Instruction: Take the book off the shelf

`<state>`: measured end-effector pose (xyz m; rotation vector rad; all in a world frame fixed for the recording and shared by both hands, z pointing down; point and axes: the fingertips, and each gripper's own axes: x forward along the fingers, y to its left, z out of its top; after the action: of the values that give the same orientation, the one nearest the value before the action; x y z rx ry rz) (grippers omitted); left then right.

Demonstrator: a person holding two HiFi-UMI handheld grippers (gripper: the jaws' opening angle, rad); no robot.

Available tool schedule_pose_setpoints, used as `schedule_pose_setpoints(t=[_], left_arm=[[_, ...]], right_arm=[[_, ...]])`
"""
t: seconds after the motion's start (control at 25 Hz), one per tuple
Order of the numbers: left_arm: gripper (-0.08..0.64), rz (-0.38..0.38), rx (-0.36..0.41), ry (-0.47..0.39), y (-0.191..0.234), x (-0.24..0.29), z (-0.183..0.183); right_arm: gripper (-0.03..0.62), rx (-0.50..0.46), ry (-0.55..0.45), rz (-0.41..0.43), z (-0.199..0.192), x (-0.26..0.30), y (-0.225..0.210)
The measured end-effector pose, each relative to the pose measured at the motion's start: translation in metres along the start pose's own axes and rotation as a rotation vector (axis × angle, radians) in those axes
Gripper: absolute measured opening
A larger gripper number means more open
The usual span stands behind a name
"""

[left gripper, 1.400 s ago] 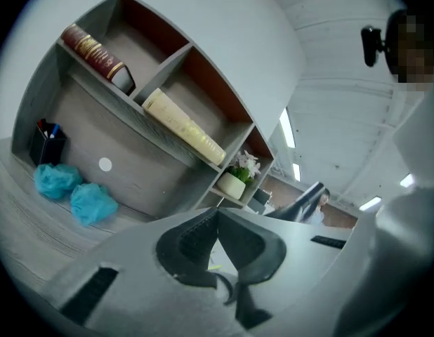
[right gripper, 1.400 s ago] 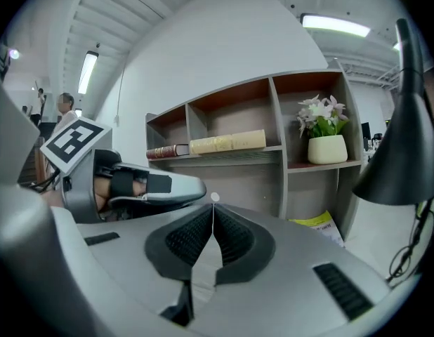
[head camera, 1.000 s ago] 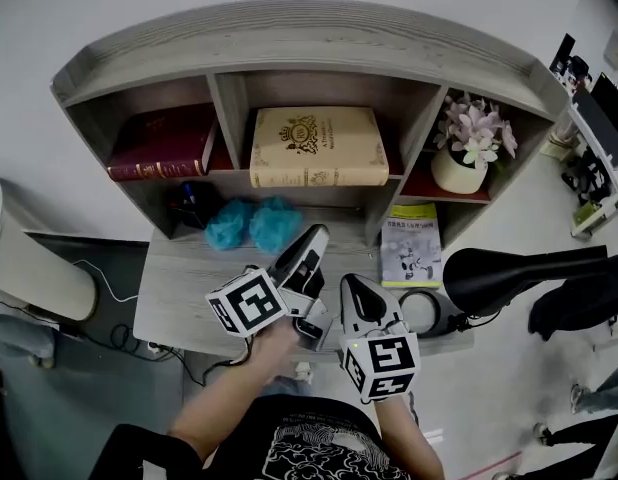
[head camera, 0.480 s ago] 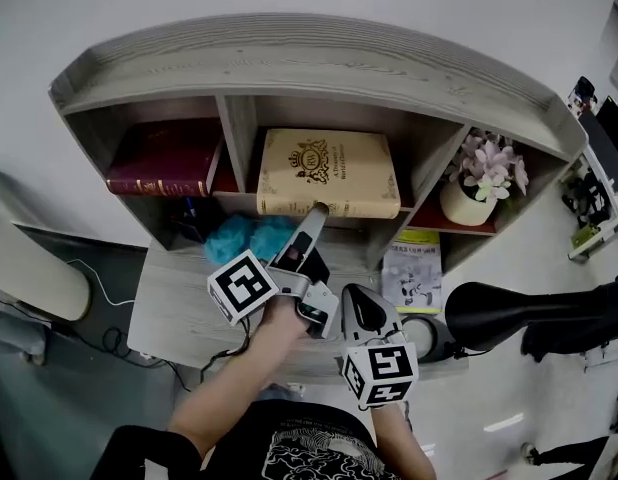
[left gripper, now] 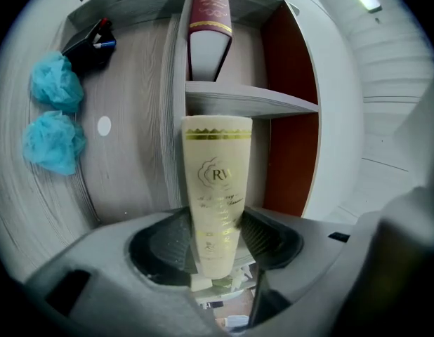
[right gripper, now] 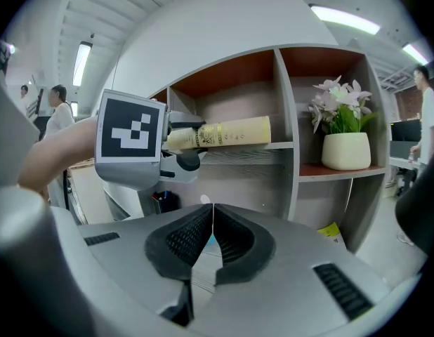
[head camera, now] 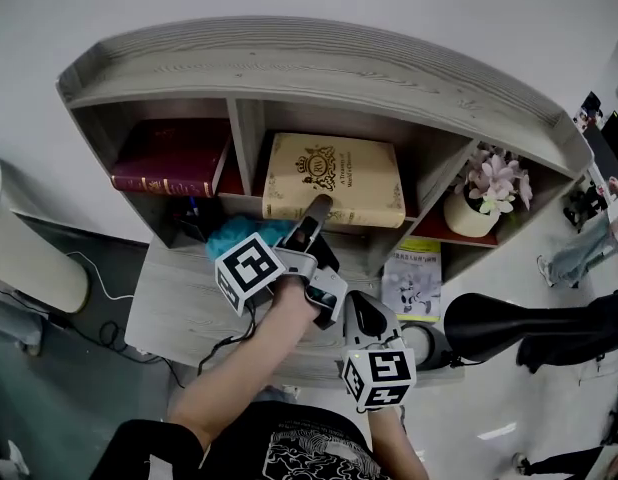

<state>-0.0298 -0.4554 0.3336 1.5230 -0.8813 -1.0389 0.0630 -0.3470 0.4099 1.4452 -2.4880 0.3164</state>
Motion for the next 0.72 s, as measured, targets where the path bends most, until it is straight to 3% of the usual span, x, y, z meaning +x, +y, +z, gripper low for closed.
schedule_pose_setpoints(t=[0.2, 0.72], left_arm=[[0.206, -0.010, -0.032, -0.007, -0.003, -0.005, 0.001], [0.199, -0.186, -0.042, 0.000, -0.017, -0.048, -0.013]], right_arm=[[0.017, 0.013, -0.002, 0.002, -0.003, -0.005, 0.001], [0.017, 0.033, -0.032, 0.019, -0.010, -0.034, 0.013]])
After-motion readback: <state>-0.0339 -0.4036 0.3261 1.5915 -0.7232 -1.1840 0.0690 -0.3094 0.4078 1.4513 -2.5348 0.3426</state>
